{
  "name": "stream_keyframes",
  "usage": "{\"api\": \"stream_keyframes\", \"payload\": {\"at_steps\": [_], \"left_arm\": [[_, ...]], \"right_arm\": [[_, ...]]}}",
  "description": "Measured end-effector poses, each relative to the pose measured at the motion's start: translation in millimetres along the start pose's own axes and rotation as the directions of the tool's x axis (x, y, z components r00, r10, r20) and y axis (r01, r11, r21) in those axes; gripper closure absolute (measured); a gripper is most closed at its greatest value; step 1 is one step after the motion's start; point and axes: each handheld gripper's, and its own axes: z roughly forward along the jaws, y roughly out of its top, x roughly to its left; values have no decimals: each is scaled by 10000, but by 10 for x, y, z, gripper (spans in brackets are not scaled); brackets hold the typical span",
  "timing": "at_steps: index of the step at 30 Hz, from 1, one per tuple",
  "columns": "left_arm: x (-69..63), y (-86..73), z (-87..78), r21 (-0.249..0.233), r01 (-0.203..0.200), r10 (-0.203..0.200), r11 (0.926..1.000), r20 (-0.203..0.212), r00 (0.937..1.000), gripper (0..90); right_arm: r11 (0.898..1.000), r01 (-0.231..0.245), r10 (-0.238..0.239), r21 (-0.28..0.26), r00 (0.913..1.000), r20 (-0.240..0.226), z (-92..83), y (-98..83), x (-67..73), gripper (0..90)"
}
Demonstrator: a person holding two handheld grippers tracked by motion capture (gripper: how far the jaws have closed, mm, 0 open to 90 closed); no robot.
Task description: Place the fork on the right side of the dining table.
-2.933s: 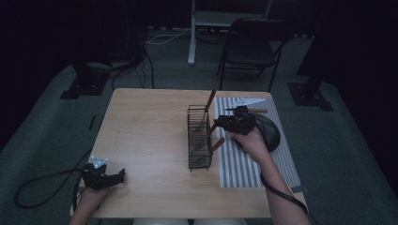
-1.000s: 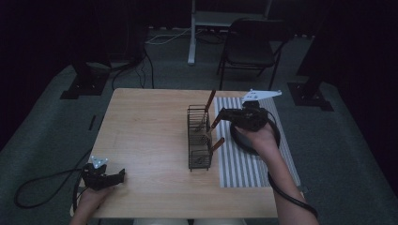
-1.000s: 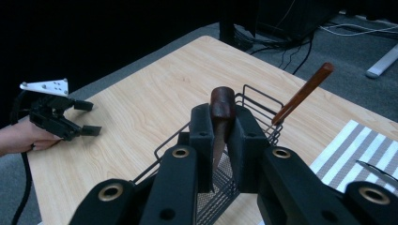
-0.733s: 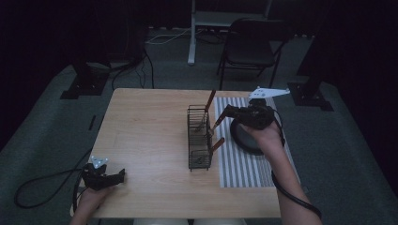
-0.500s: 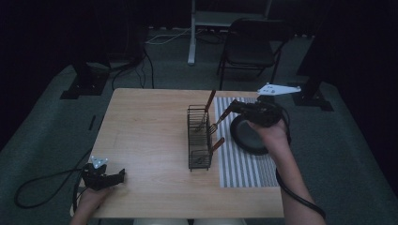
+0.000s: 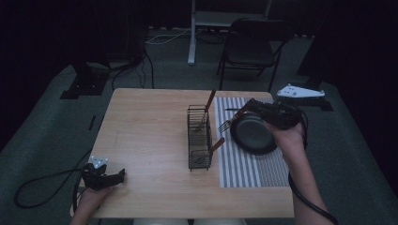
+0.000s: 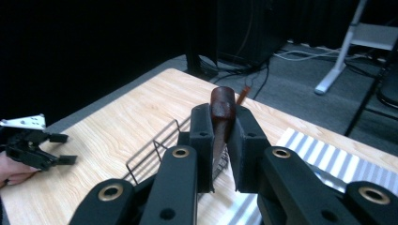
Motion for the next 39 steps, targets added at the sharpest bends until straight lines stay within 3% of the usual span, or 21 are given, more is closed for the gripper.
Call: {"api": "stream_keyframes", "payload": {"at_steps": [8,20,24,34,37,39], "left_arm": [[0,0,0,-2,4,-4,10000,0,10000,6],[0,0,0,8,3,-3,10000,6,10000,6],[0,-1,0,-3,3,-3,10000,2,10000,6],[-1,-1,1,-6,5,-5,10000,2,10000,6],[-1,-1,1,-7,5,-5,10000,1,10000,6],[-1,-1,1,-7,5,-5,10000,0,10000,6]], "right_arm": [[9990,-452,449,60,9982,402,-117,-275,-95,812],[9946,-1031,1017,92,9901,965,-202,-744,-54,812],[9915,-1293,1269,113,9845,1213,-188,-940,-16,812],[9848,-1729,1671,189,9707,1729,-177,-1235,57,812],[9791,-2029,1979,98,9638,1786,-210,-1329,71,812],[9711,-2386,2365,-118,9531,1887,-228,-1413,98,811]]}}
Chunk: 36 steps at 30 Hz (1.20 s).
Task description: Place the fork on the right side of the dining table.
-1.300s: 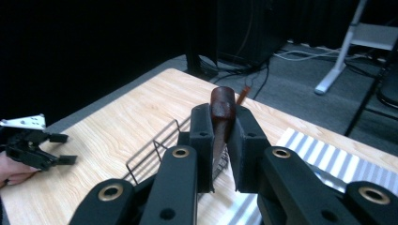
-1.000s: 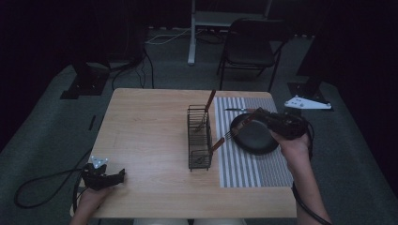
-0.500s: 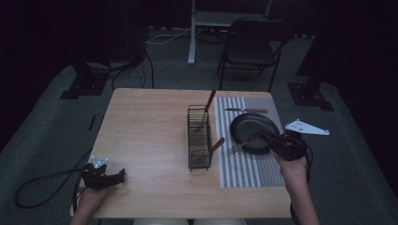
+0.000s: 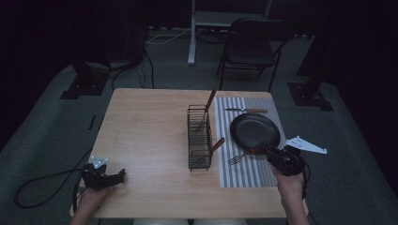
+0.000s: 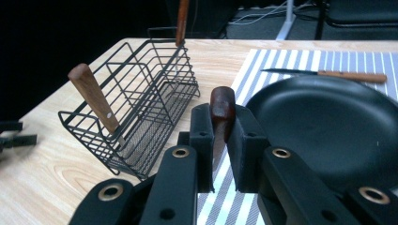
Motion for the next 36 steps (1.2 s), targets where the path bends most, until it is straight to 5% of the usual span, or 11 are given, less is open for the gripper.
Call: {"api": "stream_keyframes", "payload": {"at_steps": [9,16,36], "left_arm": [[1,1,-2,22,-4,4,10000,3,10000,6],[-1,1,-1,8,14,-14,10000,4,10000,6],[-4,-1,-2,2,45,-45,10000,-30,10000,6]], "right_arm": [[10000,-84,83,5,9972,742,60,-206,19,812],[9980,-613,621,-145,9960,645,38,-253,-80,806],[9878,-1506,1450,407,9827,1155,-36,-403,-528,686]]}}
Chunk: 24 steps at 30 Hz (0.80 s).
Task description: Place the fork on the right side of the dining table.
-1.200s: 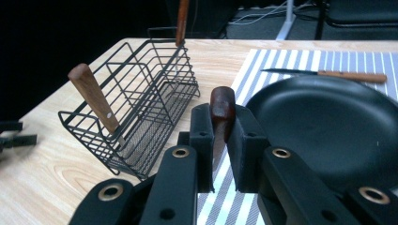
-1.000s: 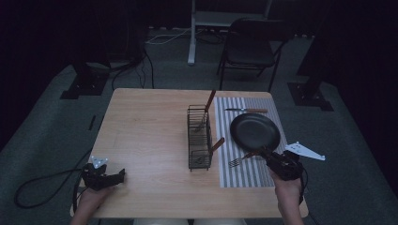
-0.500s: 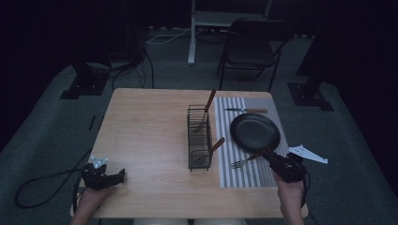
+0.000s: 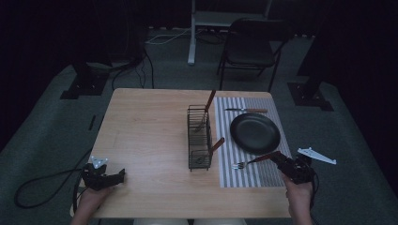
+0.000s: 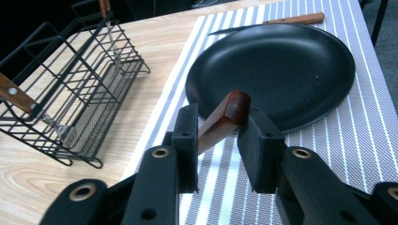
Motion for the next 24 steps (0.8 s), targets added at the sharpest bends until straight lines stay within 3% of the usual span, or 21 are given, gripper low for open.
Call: {"api": "stream_keyframes", "payload": {"at_steps": [24], "left_arm": [[0,0,0,-2,7,-7,10000,-2,10000,6]], "right_arm": [[9924,-1032,1029,669,9947,74,124,-238,-548,649]]}}
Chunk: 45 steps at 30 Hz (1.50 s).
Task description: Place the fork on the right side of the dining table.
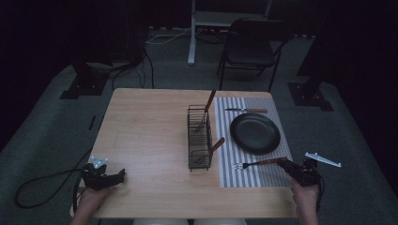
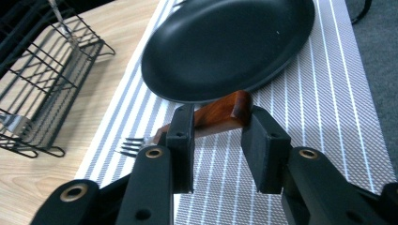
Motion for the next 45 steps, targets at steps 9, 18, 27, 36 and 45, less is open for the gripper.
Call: {"api": "stream_keyframes", "payload": {"at_steps": [9,18,27,36,45], "left_arm": [[0,-1,1,-18,2,-2,10000,-2,10000,6],[0,-1,1,-18,-3,3,10000,-1,10000,6],[1,-1,0,-3,-18,18,10000,-2,10000,6],[1,-1,0,-3,-18,18,10000,-4,10000,6],[1,-1,0,-4,-22,22,10000,-3,10000,6]], "right_arm": [[9993,-170,171,348,9999,-25,58,-37,-133,631],[9973,-343,344,652,9994,-18,150,-40,-281,614],[9943,-513,502,939,9986,137,241,-71,-419,602],[9907,-307,237,1327,9982,546,408,-9,-501,571],[9915,410,-553,1235,9919,1142,383,-18,-357,483]]}}
